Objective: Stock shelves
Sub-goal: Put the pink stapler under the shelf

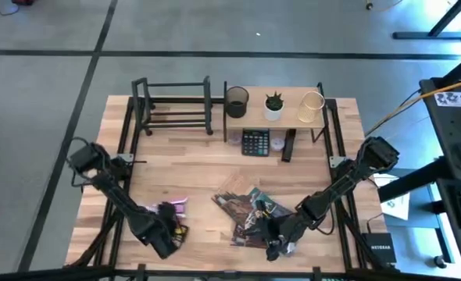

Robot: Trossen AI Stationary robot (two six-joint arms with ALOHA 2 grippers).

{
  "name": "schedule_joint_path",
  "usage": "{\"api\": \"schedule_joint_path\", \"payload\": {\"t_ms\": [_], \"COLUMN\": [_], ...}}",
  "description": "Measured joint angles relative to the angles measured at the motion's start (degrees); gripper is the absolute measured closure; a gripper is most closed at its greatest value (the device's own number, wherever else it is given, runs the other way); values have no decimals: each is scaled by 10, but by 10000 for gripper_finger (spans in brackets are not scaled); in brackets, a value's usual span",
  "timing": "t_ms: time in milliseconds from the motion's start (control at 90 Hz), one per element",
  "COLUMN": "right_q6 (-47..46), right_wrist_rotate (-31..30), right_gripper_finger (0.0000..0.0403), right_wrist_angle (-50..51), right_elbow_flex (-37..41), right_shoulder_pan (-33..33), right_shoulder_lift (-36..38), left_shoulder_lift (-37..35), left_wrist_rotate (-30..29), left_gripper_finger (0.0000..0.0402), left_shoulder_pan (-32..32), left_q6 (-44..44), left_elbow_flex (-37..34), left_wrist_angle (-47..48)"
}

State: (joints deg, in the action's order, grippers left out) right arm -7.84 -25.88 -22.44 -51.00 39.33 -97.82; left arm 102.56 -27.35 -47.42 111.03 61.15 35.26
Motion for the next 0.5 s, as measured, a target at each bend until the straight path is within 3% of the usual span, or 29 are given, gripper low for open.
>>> {"api": "schedule_joint_path", "payload": {"t_ms": [100, 200, 289, 422, 500], "right_q6": [2, -2, -10, -11, -11], "right_wrist_rotate": [-5, -5, -5, -3, -3], "right_gripper_finger": [402, 402, 402, 402, 402], "right_wrist_angle": [-3, -4, -8, -5, -5], "right_elbow_flex": [0, 0, 0, 0, 0], "right_shoulder_pan": [-2, -6, -12, -16, -17], "right_shoulder_lift": [0, 0, 0, 0, 0], "left_shoulder_lift": [-2, -2, 0, 21, 33], "left_wrist_rotate": [-101, -115, -70, 52, 78], "left_gripper_finger": [328, 328, 328, 328, 328], "left_shoulder_pan": [0, 6, 9, 21, 37], "left_q6": [-91, -110, -75, -39, -36], "left_elbow_flex": [16, 27, 25, 20, 20], "left_wrist_angle": [-75, -64, -23, 33, 77]}}
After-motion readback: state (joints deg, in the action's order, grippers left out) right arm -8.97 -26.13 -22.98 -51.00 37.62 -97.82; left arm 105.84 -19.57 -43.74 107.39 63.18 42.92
